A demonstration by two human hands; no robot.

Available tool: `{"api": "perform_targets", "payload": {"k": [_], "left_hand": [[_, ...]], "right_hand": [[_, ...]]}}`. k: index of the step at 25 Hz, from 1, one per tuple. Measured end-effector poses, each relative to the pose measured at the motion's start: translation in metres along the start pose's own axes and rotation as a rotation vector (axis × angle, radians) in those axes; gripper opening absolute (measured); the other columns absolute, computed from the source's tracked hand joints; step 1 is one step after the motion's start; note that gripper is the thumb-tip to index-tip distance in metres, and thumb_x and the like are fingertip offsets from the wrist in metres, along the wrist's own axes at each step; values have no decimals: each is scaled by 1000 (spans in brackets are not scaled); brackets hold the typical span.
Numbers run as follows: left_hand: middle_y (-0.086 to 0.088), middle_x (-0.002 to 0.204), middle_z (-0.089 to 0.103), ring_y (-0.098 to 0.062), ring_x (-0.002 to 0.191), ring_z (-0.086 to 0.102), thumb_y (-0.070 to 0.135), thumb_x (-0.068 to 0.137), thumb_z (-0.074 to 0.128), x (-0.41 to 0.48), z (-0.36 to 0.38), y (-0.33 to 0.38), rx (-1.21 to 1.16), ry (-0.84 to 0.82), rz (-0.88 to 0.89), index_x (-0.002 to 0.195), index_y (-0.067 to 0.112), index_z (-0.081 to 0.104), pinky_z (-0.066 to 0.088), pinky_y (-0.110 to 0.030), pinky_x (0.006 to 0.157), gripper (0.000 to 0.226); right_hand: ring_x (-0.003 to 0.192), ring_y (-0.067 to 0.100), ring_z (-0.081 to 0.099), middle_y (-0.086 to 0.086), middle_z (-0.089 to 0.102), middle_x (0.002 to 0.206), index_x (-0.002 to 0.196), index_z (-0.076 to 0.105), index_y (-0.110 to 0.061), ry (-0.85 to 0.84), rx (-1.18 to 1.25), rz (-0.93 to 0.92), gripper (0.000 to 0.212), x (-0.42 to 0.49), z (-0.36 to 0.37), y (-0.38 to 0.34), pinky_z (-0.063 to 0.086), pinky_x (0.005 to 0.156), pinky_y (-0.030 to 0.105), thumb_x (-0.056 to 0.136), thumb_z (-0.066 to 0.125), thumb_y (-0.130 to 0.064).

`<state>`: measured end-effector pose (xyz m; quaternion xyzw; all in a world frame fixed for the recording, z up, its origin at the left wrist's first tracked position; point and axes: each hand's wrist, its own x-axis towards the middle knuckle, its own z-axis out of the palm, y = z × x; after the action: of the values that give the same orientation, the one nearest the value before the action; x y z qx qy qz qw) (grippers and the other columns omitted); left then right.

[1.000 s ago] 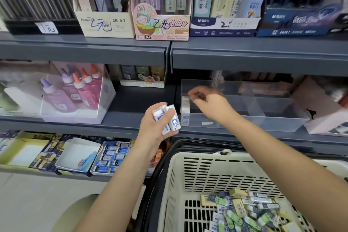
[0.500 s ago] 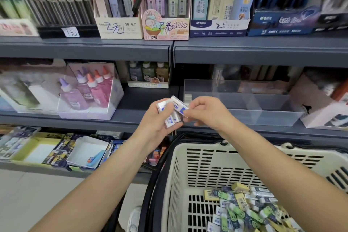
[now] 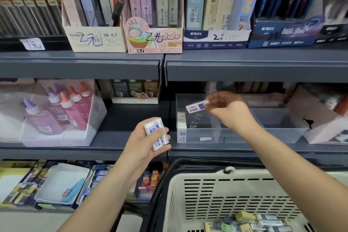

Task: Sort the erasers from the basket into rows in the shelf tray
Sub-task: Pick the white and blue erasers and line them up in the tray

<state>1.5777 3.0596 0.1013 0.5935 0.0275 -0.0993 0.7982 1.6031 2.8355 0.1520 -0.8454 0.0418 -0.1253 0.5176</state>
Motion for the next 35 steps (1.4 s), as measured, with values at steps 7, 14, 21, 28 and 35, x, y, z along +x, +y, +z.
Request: {"api": "perform_targets", "payload": {"k": [7, 14, 21, 28, 35], "left_hand": [[-2, 87, 73, -14, 80, 71, 6, 89, 59, 20, -4, -8, 46, -10, -44, 105, 13, 56, 55, -26, 59, 18], [-4, 87, 73, -15, 79, 71, 5, 88, 60, 34, 5, -5, -20, -10, -64, 104, 11, 56, 55, -26, 58, 18], [-8, 89, 70, -18, 80, 69, 4, 88, 59, 43, 11, 2, -67, 1, -50, 105, 8, 57, 55, -27, 56, 17], [-9, 92, 70, -19, 82, 68, 3, 88, 59, 42, 12, 3, -60, 1, -62, 103, 9, 57, 55, -27, 56, 17], [-10, 96, 69, -20, 84, 68, 3, 86, 61, 42, 15, 3, -55, 8, -73, 105, 8, 57, 55, -26, 57, 20]], "right_hand": [[85, 13, 61, -4, 69, 92, 101, 67, -23, -73, -483, -201, 19, 26, 29, -7, 34, 68, 4, 84, 62, -17], [91, 12, 60, -7, 65, 100, 106, 65, -24, -172, -549, -238, 19, 38, 32, -23, 43, 78, 14, 89, 57, -21], [97, 16, 58, -6, 64, 105, 109, 63, -26, -116, -667, -323, 21, 34, 32, -24, 30, 68, 13, 90, 54, -24], [100, 16, 59, -4, 64, 110, 109, 65, -24, -223, -672, -259, 22, 38, 42, -14, 39, 82, 19, 90, 55, -20], [96, 19, 60, 0, 65, 109, 99, 71, -20, -244, -614, -197, 23, 31, 54, 9, 39, 82, 17, 90, 51, -11]]}}
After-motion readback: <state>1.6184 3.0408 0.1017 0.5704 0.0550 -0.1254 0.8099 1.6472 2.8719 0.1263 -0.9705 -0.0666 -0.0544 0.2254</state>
